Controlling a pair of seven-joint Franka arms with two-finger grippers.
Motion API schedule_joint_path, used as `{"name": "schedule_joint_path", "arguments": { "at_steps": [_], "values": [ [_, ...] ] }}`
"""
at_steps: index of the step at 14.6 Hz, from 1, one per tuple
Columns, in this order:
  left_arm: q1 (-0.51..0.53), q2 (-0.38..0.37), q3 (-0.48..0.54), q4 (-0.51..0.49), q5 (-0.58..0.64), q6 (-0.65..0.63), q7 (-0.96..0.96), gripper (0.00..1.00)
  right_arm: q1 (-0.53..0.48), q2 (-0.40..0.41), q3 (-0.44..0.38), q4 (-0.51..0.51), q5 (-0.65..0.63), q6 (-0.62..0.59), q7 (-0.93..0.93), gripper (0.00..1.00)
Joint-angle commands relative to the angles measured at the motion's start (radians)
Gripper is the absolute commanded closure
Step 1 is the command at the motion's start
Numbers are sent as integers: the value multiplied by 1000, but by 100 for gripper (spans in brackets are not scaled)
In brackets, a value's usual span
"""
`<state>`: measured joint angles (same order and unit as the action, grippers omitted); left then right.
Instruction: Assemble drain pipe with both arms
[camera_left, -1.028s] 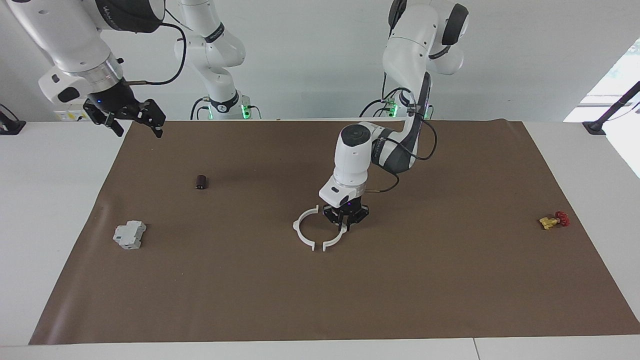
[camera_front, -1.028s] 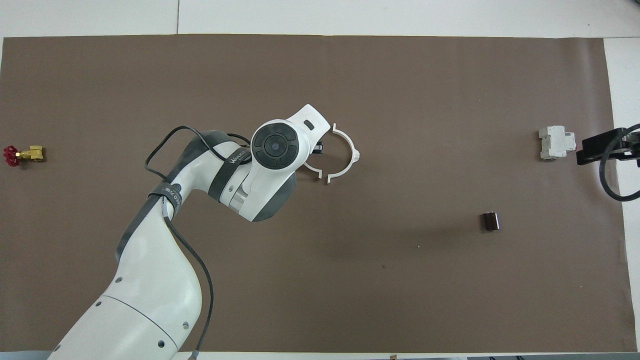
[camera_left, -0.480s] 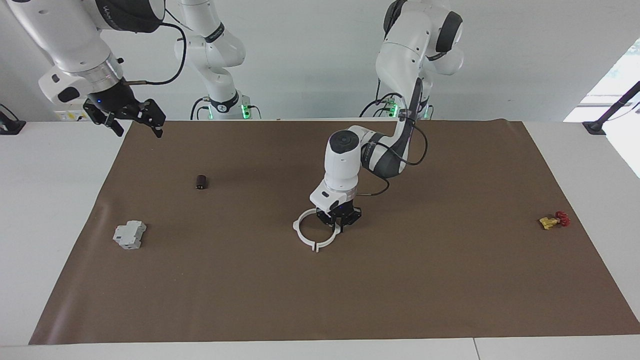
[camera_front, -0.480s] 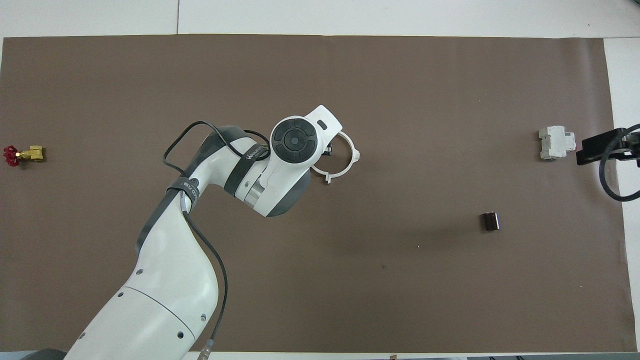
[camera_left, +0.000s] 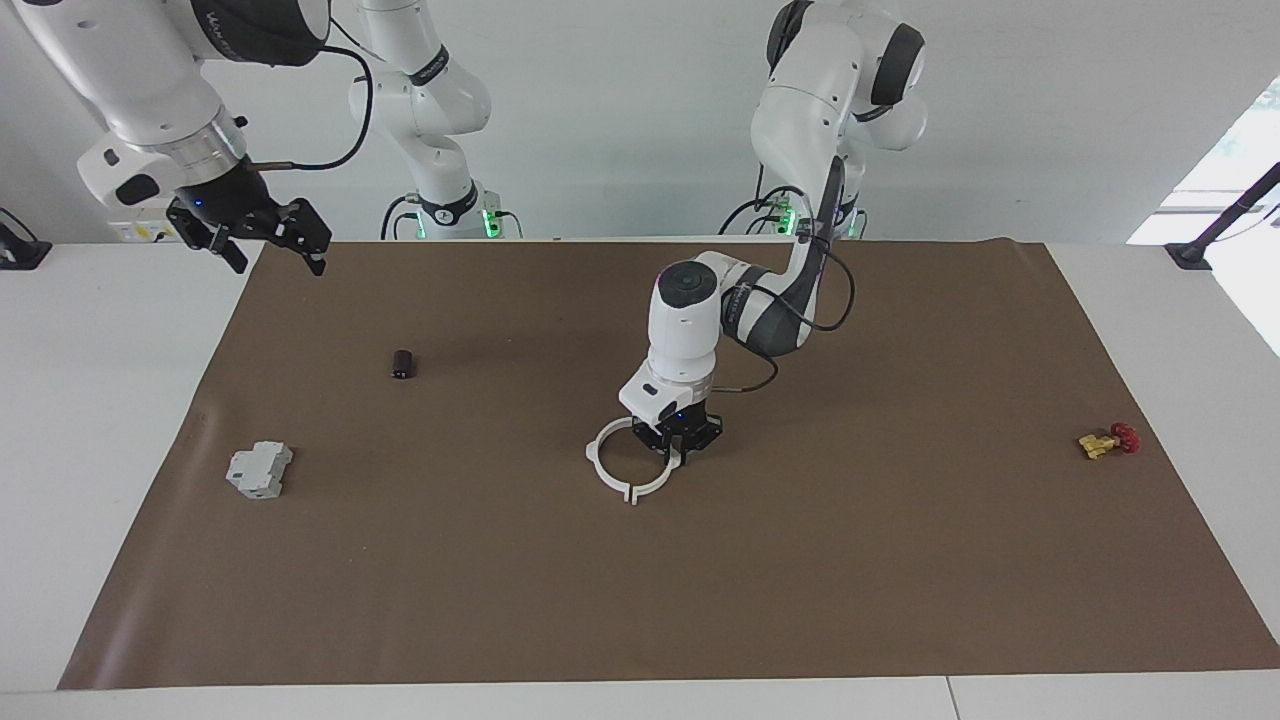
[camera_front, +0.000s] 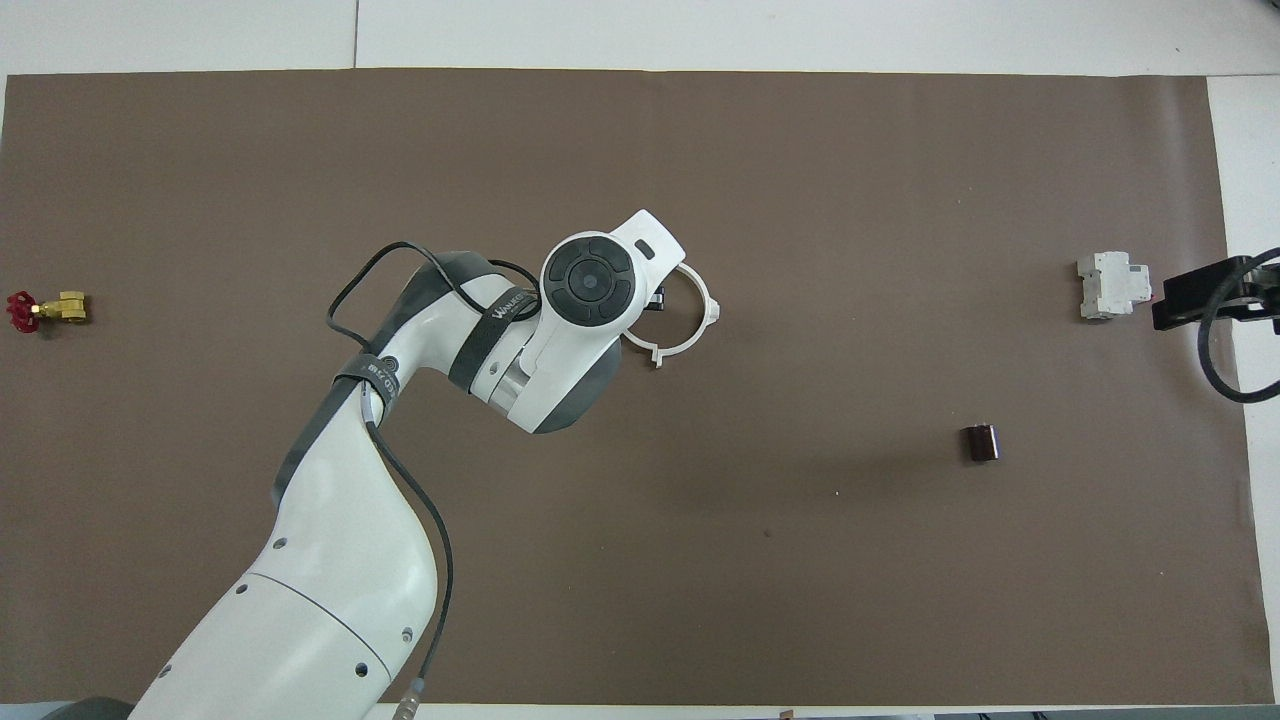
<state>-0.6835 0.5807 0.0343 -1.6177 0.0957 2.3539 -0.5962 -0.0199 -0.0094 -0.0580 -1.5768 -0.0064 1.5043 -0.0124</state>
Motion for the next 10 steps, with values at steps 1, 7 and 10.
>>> {"name": "schedule_joint_path", "arguments": {
  "at_steps": [1,7,10],
  "values": [
    [-2,14,4,18,-25,18,-2,0,-15,-14,7,-19,19,11,-34,0],
    [1,-44,6,-14,-27,-4,-4,0,-15,-14,7,-19,19,11,-34,0],
    [39,-123,6,-59,-27,-48,6,0,-15,-14,6,-19,19,13,-34,0]
  ]
}}
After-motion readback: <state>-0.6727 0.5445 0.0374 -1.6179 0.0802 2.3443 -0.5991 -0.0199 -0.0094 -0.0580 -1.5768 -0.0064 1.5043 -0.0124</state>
